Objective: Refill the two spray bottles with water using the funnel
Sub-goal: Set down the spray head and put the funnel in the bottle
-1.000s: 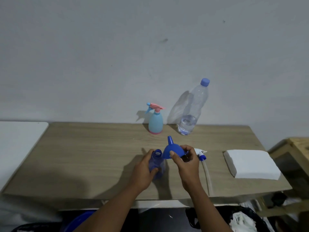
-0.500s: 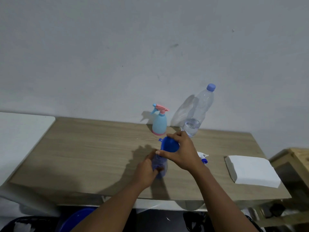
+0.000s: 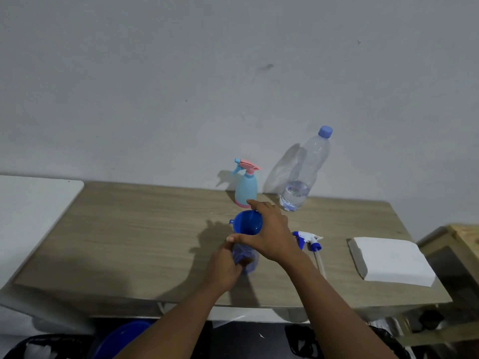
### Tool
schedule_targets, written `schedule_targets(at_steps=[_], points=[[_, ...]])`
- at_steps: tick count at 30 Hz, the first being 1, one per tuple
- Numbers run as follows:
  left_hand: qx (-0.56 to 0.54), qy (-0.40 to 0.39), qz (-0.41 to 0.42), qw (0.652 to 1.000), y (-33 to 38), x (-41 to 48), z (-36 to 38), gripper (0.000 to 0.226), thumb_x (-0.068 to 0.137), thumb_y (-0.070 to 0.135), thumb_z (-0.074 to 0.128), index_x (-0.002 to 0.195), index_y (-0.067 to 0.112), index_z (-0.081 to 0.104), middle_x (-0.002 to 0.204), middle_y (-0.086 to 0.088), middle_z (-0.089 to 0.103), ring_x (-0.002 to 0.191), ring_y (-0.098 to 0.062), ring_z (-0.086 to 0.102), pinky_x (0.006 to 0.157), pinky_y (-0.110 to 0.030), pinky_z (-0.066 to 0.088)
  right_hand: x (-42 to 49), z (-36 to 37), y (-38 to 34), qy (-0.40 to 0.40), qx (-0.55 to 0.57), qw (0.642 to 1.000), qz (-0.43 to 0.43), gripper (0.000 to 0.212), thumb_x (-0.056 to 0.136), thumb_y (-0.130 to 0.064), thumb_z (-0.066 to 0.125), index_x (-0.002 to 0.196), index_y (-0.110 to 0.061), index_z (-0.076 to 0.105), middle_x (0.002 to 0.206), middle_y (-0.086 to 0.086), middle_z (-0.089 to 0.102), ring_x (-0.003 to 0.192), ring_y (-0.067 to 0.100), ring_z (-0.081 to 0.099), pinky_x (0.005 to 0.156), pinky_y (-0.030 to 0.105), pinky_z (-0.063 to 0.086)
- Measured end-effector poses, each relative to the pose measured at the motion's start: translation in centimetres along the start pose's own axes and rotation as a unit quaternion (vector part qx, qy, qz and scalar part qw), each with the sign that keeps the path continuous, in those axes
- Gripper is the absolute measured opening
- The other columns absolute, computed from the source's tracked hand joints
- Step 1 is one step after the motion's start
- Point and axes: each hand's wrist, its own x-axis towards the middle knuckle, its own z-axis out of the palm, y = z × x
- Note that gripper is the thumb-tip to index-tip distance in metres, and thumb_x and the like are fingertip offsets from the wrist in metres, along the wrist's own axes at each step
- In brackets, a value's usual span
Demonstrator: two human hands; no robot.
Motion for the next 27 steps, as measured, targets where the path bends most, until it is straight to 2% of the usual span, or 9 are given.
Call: schedule_targets(at_steps=[4, 9, 12, 14, 16, 20, 22, 24, 27], points=[[-0.045, 0.001, 0.004, 0.999, -0.1, 0.2, -0.2, 0.042, 0.081, 0.02, 0.077, 0.109, 0.038, 0.052, 0.091, 0.023, 0.063, 0.085, 0.002, 0.063, 0.068, -0.01, 0.045, -0.1, -0.5, 0.4, 0.031, 0.106, 0.993, 0.033, 0.09, 0.065, -0.078, 0.067, 0.141, -0.035, 0.043, 0.135, -0.016, 0.051, 0.119, 0.005, 0.046, 0.101, 0.029, 0.039], [-0.07, 0.009, 0.03, 0.997, -1.1, 0.0, 0.3, 0.056, 0.073, 0.041, 0.073, 0.124, 0.038, 0.052, 0.114, 0.019, 0.066, 0.103, -0.002, 0.063, 0.089, -0.036, 0.054, -1.0, -0.5, 2.6, 0.106, 0.237, 0.961, 0.098, 0.061, 0.089, -0.066, 0.052, 0.137, -0.028, 0.052, 0.118, -0.012, 0.063, 0.107, -0.001, 0.059, 0.087, 0.016, 0.047], [-0.081, 0.047, 0.011, 0.996, -1.6, -0.8, 1.1, 0.078, 0.071, 0.042, 0.078, 0.14, 0.034, 0.042, 0.125, 0.021, 0.058, 0.11, 0.0, 0.058, 0.09, -0.029, 0.049, -2.3, -0.2, 4.5, 0.118, 0.268, 0.946, 0.141, 0.046, 0.095, -0.052, 0.052, 0.134, -0.028, 0.053, 0.113, -0.022, 0.06, 0.105, -0.005, 0.059, 0.076, 0.005, 0.044], [-0.081, 0.111, -0.018, 0.99, -1.7, -2.2, 1.9, 0.079, 0.07, 0.036, 0.085, 0.136, 0.02, 0.045, 0.124, 0.013, 0.052, 0.109, -0.006, 0.054, 0.086, -0.024, 0.043, -3.3, 0.2, 6.4, 0.123, 0.279, 0.937, 0.17, 0.038, 0.097, -0.044, 0.055, 0.131, -0.027, 0.056, 0.109, -0.02, 0.061, 0.106, 0.001, 0.06, 0.075, 0.003, 0.043], [-0.066, 0.152, -0.054, 0.985, -1.7, -4.3, 3.7, 0.063, 0.071, 0.029, 0.087, 0.12, 0.013, 0.052, 0.115, 0.004, 0.05, 0.1, -0.011, 0.055, 0.08, -0.017, 0.039, -4.3, 0.5, 8.4, 0.129, 0.282, 0.931, 0.195, 0.035, 0.098, -0.038, 0.058, 0.129, -0.021, 0.058, 0.107, -0.011, 0.064, 0.102, 0.004, 0.061, 0.075, 0.002, 0.043], [-0.044, 0.042, -0.104, 0.993, -1.9, -7.4, 8.9, 0.045, 0.068, 0.047, 0.083, 0.097, 0.036, 0.051, 0.097, 0.011, 0.056, 0.086, -0.008, 0.062, 0.081, -0.031, 0.051, -5.4, -0.7, 12.5, 0.141, 0.273, 0.924, 0.229, 0.03, 0.096, -0.031, 0.063, 0.124, -0.019, 0.061, 0.099, 0.0, 0.068, 0.093, 0.01, 0.065, 0.071, 0.007, 0.045], [-0.06, -0.022, -0.099, 0.993, -0.3, -6.5, 11.0, 0.042, 0.072, 0.042, 0.082, 0.098, 0.04, 0.048, 0.1, 0.008, 0.056, 0.082, -0.002, 0.061, 0.082, -0.025, 0.052, -4.8, -2.4, 14.4, 0.14, 0.264, 0.926, 0.231, 0.032, 0.095, -0.029, 0.064, 0.123, -0.013, 0.061, 0.093, -0.002, 0.067, 0.083, 0.005, 0.062, 0.069, 0.007, 0.044], [-0.084, -0.02, -0.067, 0.994, 3.0, -3.9, 12.1, 0.04, 0.077, 0.031, 0.081, 0.099, 0.039, 0.048, 0.102, 0.0, 0.057, 0.082, -0.003, 0.059, 0.078, -0.015, 0.049, -3.5, -4.7, 16.1, 0.141, 0.25, 0.932, 0.224, 0.037, 0.095, -0.028, 0.065, 0.126, -0.009, 0.061, 0.096, 0.001, 0.066, 0.083, 0.004, 0.06, 0.07, 0.007, 0.043], [-0.102, 0.042, -0.019, 0.994, 9.0, 1.5, 12.2, 0.036, 0.081, 0.034, 0.077, 0.102, 0.034, 0.049, 0.097, 0.002, 0.06, 0.087, -0.013, 0.062, 0.083, -0.031, 0.055, 0.1, -8.6, 17.8, 0.142, 0.236, 0.939, 0.205, 0.038, 0.095, -0.029, 0.064, 0.128, -0.009, 0.061, 0.105, 0.007, 0.067, 0.093, 0.015, 0.063, 0.074, 0.005, 0.043]])
